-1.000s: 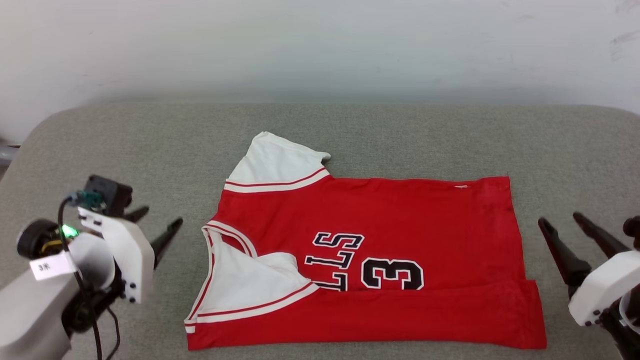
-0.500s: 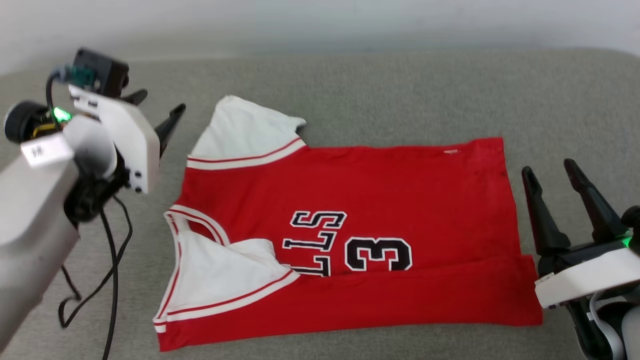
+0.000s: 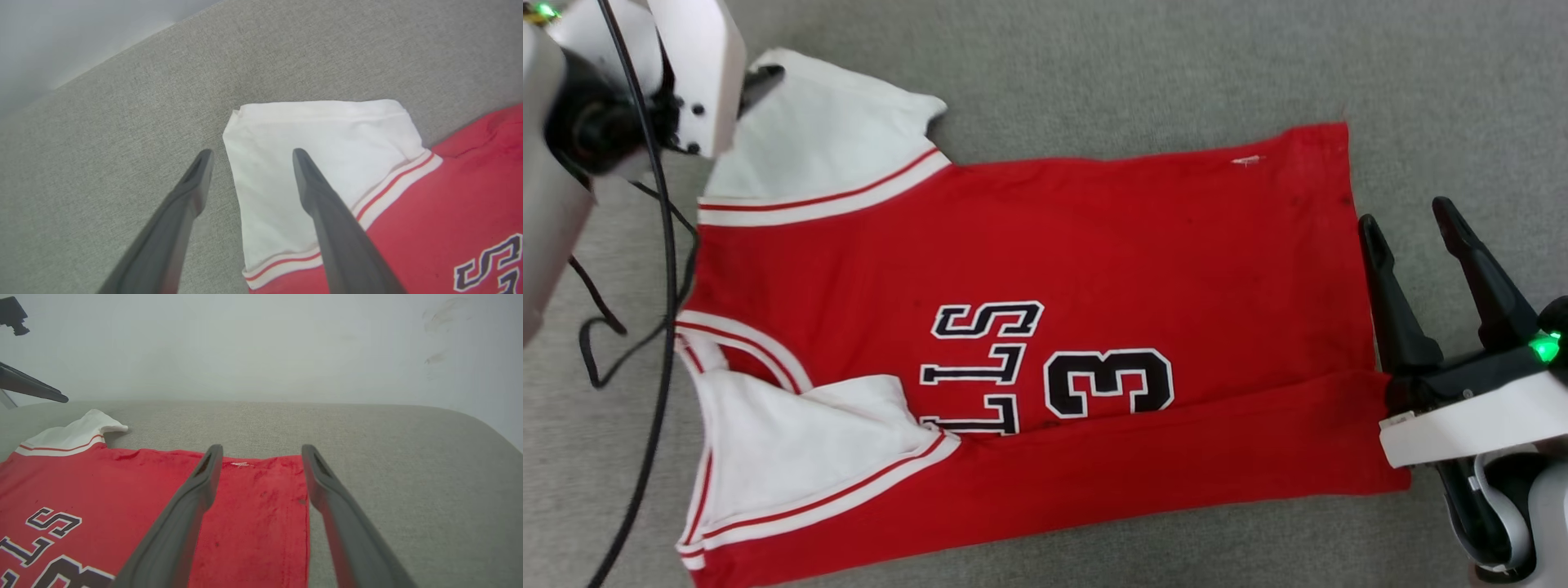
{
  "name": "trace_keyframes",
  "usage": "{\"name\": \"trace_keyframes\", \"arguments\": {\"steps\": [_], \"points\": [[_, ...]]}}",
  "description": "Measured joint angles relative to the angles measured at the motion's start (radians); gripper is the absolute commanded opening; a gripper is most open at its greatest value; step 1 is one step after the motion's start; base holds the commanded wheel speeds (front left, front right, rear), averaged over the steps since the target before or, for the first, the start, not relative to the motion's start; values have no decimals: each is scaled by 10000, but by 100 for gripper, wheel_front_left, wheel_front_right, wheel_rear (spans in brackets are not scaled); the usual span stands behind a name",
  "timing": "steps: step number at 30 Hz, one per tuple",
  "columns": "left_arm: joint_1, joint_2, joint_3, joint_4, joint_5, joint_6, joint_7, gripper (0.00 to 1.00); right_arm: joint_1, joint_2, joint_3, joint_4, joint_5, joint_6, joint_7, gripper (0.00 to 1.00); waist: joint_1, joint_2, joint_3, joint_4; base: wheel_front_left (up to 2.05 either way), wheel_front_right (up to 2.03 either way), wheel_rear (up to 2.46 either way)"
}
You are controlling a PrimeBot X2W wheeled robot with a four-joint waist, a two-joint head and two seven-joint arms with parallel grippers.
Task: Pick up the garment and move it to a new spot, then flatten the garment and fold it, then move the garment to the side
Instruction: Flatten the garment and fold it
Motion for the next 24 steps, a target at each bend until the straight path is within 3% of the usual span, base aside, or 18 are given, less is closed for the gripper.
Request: {"name": "trace_keyframes", "arguments": {"steps": [13, 14, 15, 16, 24], "points": [[-1127, 100, -606, 755, 272, -90, 1145, 100, -545, -2, 92, 61, 6, 0, -265, 100, 0, 0, 1500, -489, 0, 0, 0], [-1127, 100, -614, 765, 207, -102, 1162, 94, -546, -2, 100, 63, 6, 0, -265, 100, -1, 0, 1525, -499, 0, 0, 0], [-1127, 104, -633, 757, 176, -102, 1158, 19, -550, 0, 96, 59, 6, 0, -272, 100, -1, 0, 1537, -499, 0, 0, 0], [-1115, 105, -667, 757, 159, -109, 1141, 0, -581, 2, 90, 61, 6, 0, -274, 100, -1, 0, 1536, -500, 0, 0, 0], [-852, 88, -1214, 575, 391, -144, 301, 0, -913, -339, -113, 54, 0, 0, -56, 100, -1, 0, 1107, -377, 0, 0, 0]]}}
